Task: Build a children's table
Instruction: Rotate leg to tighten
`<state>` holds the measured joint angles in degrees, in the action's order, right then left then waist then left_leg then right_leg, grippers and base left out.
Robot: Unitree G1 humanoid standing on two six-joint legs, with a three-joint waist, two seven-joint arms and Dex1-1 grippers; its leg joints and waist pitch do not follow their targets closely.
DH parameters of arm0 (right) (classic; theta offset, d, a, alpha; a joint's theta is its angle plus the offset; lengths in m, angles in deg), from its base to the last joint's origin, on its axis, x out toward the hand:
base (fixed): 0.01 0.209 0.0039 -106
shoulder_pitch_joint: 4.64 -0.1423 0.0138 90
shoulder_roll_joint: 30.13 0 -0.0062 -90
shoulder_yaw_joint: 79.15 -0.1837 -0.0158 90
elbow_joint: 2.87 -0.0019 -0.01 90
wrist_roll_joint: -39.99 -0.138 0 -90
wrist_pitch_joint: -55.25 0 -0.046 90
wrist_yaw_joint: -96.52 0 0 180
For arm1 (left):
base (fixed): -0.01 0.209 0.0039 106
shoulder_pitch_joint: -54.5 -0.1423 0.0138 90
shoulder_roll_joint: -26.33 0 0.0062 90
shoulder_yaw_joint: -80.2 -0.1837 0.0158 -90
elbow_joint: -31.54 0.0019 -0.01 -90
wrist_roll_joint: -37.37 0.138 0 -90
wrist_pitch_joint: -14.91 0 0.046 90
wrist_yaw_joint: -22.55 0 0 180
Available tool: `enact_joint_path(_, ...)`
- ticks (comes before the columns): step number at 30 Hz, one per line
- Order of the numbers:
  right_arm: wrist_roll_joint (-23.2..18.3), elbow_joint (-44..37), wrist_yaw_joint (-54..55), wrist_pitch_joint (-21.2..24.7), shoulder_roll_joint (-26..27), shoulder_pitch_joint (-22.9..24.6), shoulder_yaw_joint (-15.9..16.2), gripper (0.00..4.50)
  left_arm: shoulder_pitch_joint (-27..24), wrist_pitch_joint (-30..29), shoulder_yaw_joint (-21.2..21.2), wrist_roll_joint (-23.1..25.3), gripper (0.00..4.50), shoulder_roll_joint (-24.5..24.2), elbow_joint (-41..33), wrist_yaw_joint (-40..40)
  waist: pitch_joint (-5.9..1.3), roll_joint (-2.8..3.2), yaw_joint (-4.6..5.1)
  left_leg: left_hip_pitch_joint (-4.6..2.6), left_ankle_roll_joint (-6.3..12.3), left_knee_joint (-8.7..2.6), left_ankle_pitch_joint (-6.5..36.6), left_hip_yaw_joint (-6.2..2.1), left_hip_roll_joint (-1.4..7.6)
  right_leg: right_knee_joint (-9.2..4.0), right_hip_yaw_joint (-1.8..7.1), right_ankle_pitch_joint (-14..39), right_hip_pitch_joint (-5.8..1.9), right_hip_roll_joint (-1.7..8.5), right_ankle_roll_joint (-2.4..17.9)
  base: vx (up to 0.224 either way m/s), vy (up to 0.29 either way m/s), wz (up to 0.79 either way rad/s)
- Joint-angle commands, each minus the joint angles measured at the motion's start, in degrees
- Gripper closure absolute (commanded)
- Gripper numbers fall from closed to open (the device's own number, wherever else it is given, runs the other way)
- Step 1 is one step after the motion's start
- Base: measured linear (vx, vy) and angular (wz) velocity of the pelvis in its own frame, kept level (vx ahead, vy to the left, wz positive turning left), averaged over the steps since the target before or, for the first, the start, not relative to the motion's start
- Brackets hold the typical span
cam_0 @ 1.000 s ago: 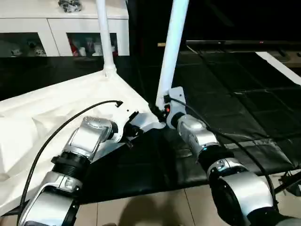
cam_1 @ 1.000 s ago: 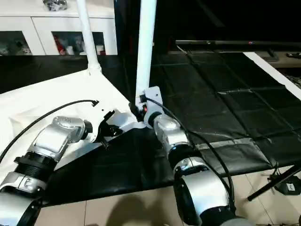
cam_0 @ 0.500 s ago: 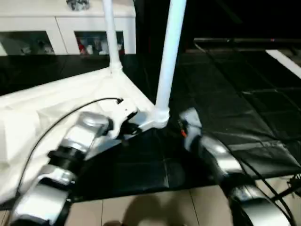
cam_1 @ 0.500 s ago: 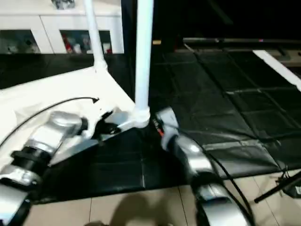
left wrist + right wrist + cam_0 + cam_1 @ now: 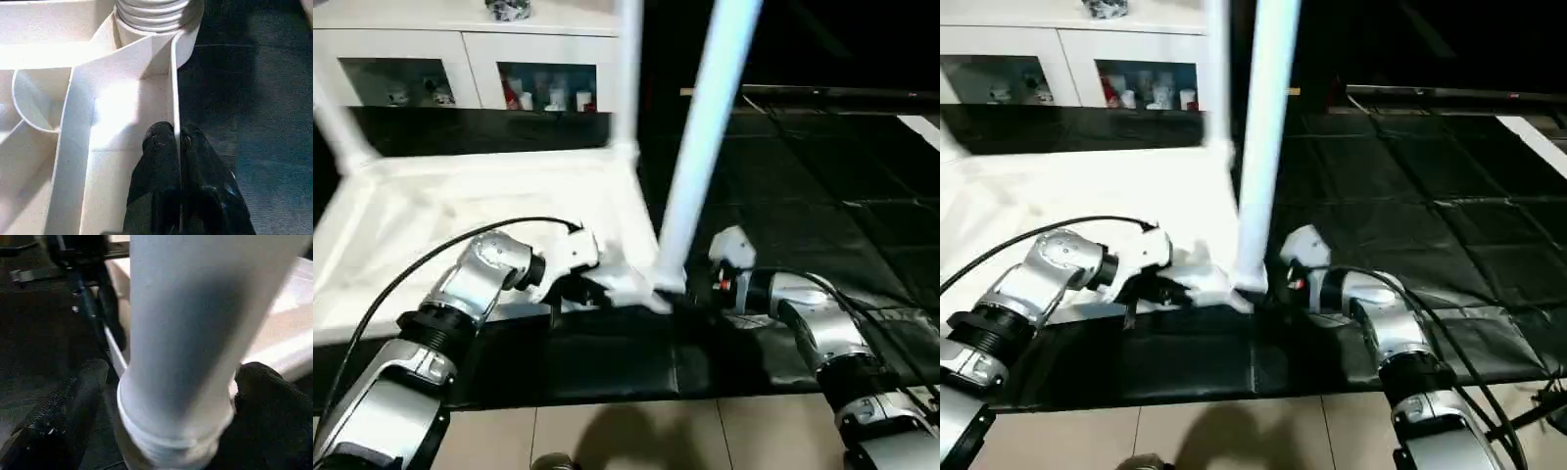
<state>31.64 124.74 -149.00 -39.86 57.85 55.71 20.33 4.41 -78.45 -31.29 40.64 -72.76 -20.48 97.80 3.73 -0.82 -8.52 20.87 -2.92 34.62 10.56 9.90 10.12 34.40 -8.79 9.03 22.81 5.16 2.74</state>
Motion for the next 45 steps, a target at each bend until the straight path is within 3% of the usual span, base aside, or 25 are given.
enact_joint_path(1,-0.2,-1.6,-3.2,1.1,-0.7,-0.4,1.1,0.30,0.2,3.0,-2.7,1.1,4.50,-0.2,-0.3,3.5,-4.78,0.58,0.23,-0.72,1.95,-4.07,12.9,-1.43,4.22,-4.32,4.51,16.9,-3.48,5.39,8.9,0.000,0.000,0.00)
enact_joint_path(12,-2.9,-2.5,-12.4,5.8,-2.5,-1.2,2.3,1.03,0.6,6.6,-3.6,2.0,4.50,-1.3,1.6,6.4,-4.74,0.67,-0.20,-0.86,1.64,-4.14,13.0,-1.42,4.41,-4.38,4.55,17.6,-3.34,5.45,8.7,0.000,0.000,0.00)
enact_joint_path(15,-2.7,-2.1,-13.1,6.0,-2.8,-1.2,2.4,1.42,0.6,7.0,-3.6,2.0,4.50,-1.4,1.9,6.7,-4.79,0.57,-0.38,-0.78,1.54,-4.07,12.5,-1.38,4.31,-4.37,4.57,17.6,-3.40,5.50,8.6,0.000,0.000,0.00)
enact_joint_path(26,-2.1,-1.0,-13.7,5.7,-2.7,-1.3,3.0,1.76,1.2,8.4,-3.4,2.6,4.50,-1.3,3.9,7.2,-4.78,0.66,-0.47,-0.79,1.30,-4.06,12.9,-1.37,4.23,-4.56,4.45,18.6,-3.35,5.47,8.2,0.000,0.000,0.00)
enact_joint_path(32,-2.9,-1.5,-12.1,7.8,-1.6,-0.3,2.4,1.76,1.9,4.4,-1.5,1.8,4.50,-0.2,5.4,3.8,-4.74,0.69,-0.51,-0.79,1.26,-4.08,12.7,-1.43,4.26,-4.60,4.41,19.3,-3.39,5.51,8.0,0.000,0.000,0.00)
enact_joint_path(35,-3.7,-1.1,-6.2,10.1,0.6,0.6,0.2,1.76,3.1,-0.3,1.7,-0.5,4.50,2.2,6.5,-0.8,-4.35,0.85,-0.44,-1.07,1.17,-4.12,14.8,-1.34,4.10,-5.33,4.28,23.3,-3.17,5.54,7.1,0.000,0.000,0.00)
enact_joint_path(36,-3.7,-0.3,-1.9,11.6,1.9,0.6,-0.9,1.76,3.7,-1.9,3.0,-1.3,4.50,3.2,6.9,-3.4,-3.95,1.04,-0.33,-1.67,0.49,-4.14,17.4,-1.48,4.02,-6.02,3.96,28.2,-2.82,5.62,6.0,0.000,0.000,0.00)
enact_joint_path(37,-3.7,-0.2,3.6,12.3,4.0,1.0,-2.3,1.76,4.5,-4.2,4.6,-2.0,4.50,4.4,7.4,-6.8,-3.83,0.91,0.02,-2.00,-0.42,-4.05,19.6,-1.77,3.67,-6.72,3.38,33.3,-3.00,5.82,4.1,0.000,0.000,0.00)
enact_joint_path(39,-3.7,-0.4,8.0,13.5,5.9,1.4,-3.2,1.76,5.2,-5.7,5.7,-2.2,4.50,5.3,7.9,-9.9,-4.02,0.96,0.91,-2.44,-1.58,-4.17,21.1,-2.17,3.75,-7.29,2.85,35.3,-2.91,5.88,2.5,0.000,0.000,0.00)
enact_joint_path(41,-2.7,0.6,17.4,13.4,9.9,1.7,-4.5,1.77,6.6,-8.0,7.2,-1.8,4.50,7.0,8.9,-16.0,-4.17,1.03,1.60,-1.52,-1.79,-4.55,20.6,-2.51,3.95,-7.13,2.68,33.2,-3.57,5.89,1.8,0.000,0.000,0.00)
enact_joint_path(45,-3.0,6.0,30.4,13.8,16.4,-0.1,-7.3,1.77,7.8,-11.6,9.0,-2.0,4.50,10.1,8.4,-22.8,-4.44,1.15,3.19,-1.48,-1.53,-4.77,20.6,-2.49,3.98,-6.89,3.00,28.3,-3.55,6.08,3.9,0.000,0.000,0.00)
